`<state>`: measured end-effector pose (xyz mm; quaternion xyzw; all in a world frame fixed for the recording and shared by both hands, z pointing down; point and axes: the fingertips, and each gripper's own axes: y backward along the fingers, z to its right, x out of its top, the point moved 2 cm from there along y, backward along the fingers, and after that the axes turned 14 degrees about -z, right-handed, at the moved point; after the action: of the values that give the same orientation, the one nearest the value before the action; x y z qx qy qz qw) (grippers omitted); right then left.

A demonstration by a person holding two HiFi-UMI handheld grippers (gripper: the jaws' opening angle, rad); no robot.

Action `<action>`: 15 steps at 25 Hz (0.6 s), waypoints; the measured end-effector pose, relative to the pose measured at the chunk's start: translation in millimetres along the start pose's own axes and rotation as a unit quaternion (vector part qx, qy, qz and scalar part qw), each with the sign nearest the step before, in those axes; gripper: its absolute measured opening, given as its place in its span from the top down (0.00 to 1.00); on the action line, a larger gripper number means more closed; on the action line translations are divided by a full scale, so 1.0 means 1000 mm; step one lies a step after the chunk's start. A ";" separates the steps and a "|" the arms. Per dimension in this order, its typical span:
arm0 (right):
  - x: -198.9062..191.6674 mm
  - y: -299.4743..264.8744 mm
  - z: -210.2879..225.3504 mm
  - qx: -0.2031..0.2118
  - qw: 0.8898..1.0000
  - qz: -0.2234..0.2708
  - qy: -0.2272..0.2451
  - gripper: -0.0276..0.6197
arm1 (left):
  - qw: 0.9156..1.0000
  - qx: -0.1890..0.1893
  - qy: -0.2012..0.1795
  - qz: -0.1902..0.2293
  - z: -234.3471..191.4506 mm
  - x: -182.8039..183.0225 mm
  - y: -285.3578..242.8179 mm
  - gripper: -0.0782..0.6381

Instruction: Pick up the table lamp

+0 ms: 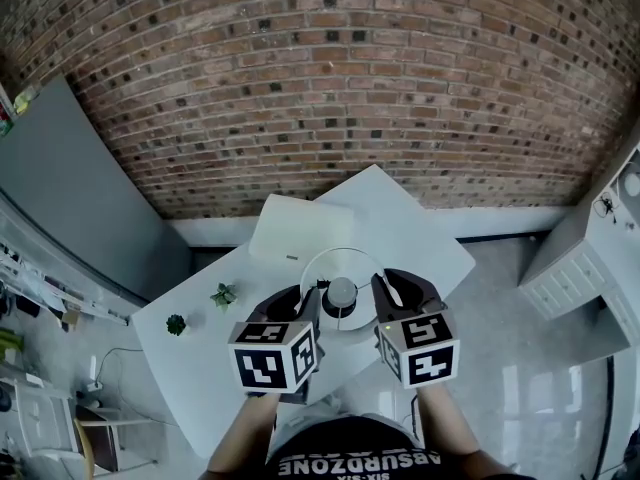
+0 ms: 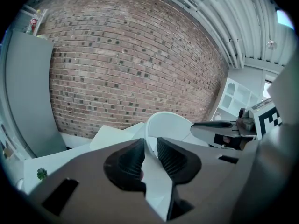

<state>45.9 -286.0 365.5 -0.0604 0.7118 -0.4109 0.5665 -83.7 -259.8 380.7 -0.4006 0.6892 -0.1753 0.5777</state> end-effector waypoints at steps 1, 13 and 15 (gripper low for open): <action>0.001 0.002 0.000 0.001 1.000 0.003 0.001 0.88 | 1.000 0.001 0.000 0.002 0.001 0.001 0.002 0.78; 0.016 0.035 -0.006 0.005 0.999 0.045 0.029 0.88 | 0.999 0.017 -0.006 0.035 0.018 0.004 0.034 0.78; 0.016 0.040 -0.007 0.007 0.998 0.051 0.031 0.88 | 0.999 0.019 -0.007 0.039 0.021 0.003 0.039 0.78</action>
<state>49.5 -265.1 327.5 -0.0071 0.7284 -0.3878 0.5648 -77.8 -233.5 345.6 -0.3632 0.6970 -0.1627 0.5965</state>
